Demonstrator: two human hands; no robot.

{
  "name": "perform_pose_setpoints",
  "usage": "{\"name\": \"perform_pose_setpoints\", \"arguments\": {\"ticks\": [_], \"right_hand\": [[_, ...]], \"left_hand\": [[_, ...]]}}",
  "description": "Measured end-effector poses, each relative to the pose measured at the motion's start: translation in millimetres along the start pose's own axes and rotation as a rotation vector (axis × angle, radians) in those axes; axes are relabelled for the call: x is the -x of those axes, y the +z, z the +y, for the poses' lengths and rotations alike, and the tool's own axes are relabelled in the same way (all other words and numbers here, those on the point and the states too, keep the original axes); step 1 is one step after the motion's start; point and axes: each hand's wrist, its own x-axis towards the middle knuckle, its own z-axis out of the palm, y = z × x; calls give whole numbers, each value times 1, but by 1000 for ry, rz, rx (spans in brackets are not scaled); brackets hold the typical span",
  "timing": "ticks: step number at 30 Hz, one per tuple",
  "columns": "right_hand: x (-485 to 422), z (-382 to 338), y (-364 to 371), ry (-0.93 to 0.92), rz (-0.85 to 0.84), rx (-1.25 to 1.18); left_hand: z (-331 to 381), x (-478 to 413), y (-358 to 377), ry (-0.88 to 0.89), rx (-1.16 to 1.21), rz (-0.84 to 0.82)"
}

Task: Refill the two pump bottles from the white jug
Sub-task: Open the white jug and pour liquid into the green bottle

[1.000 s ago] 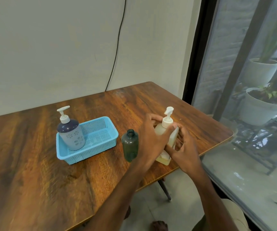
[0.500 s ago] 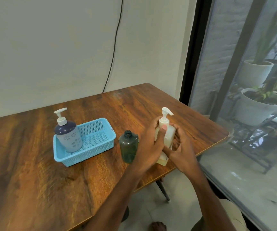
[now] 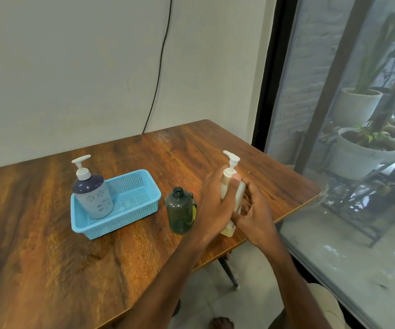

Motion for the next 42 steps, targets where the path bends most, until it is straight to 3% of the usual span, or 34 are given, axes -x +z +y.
{"name": "perform_pose_setpoints", "arguments": {"ticks": [2, 9, 18, 26, 34, 40, 42], "right_hand": [[0, 0, 0, -7, 14, 13], [1, 0, 2, -2, 1, 4], [0, 1, 1, -9, 21, 8], [1, -4, 2, -23, 13, 8], [1, -1, 0, -31, 18, 23], [1, -2, 2, -28, 16, 1], [1, -1, 1, -22, 12, -6]], "left_hand": [[0, 6, -7, 3, 52, -22], [-3, -15, -4, -61, 38, 133], [-7, 0, -8, -17, 1, -46], [2, -14, -7, -100, 79, 114], [-6, -5, -13, -40, 13, -67], [1, -10, -14, -135, 93, 91], [5, -12, -14, -121, 81, 68]]}}
